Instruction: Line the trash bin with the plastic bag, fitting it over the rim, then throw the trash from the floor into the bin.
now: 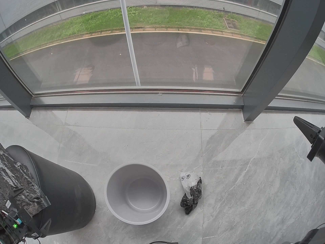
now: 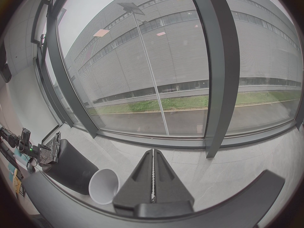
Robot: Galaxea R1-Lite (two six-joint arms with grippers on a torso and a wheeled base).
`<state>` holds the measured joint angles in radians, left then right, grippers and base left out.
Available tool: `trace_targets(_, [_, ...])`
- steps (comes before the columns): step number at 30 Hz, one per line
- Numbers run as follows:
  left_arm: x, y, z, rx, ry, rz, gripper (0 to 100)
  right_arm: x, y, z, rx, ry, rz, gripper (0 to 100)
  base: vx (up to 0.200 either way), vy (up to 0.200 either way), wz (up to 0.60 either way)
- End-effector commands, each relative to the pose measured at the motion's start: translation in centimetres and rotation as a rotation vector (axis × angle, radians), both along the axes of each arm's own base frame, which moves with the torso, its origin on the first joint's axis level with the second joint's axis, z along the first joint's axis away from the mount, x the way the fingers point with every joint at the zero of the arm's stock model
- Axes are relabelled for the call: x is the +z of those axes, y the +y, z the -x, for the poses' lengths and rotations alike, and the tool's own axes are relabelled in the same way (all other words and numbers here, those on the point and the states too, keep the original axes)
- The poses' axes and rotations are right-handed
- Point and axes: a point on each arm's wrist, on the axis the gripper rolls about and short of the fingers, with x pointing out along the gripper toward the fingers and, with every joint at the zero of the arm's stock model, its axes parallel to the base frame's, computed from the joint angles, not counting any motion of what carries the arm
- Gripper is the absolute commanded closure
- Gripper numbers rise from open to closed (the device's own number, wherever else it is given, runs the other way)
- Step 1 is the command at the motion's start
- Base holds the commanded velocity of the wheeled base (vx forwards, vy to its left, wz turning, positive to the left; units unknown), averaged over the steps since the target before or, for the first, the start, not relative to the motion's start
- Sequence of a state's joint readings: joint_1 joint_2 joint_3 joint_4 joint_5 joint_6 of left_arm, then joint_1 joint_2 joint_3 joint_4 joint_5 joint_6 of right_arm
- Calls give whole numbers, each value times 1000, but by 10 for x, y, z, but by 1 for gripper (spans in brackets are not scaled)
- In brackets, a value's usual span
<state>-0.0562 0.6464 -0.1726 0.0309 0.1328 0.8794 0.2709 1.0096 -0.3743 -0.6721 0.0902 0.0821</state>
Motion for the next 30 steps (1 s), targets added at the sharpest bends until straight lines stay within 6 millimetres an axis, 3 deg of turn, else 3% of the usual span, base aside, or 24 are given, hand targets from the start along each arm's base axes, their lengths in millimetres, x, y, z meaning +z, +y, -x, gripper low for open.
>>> trace_targets(1, [-1,0,-7,6,49,-3,0,0,0,0,1,-1,-2,100,0,0,0])
trace_targets(15, [0,3,-32,71,90,-2,0,0,0,-1,1,3,-3,100,0,0,0])
trace_targets(26, [1,3,-33,75,92,1,0,-1,0,-1,1,4,-3,100,0,0,0])
trace_targets(27, [1,4,-33,77,90,1,100,-1,0,-1,1,4,-3,100,0,0,0])
trace_targets(30, [1,4,-33,77,89,1,100,-1,0,-1,1,4,-3,100,0,0,0])
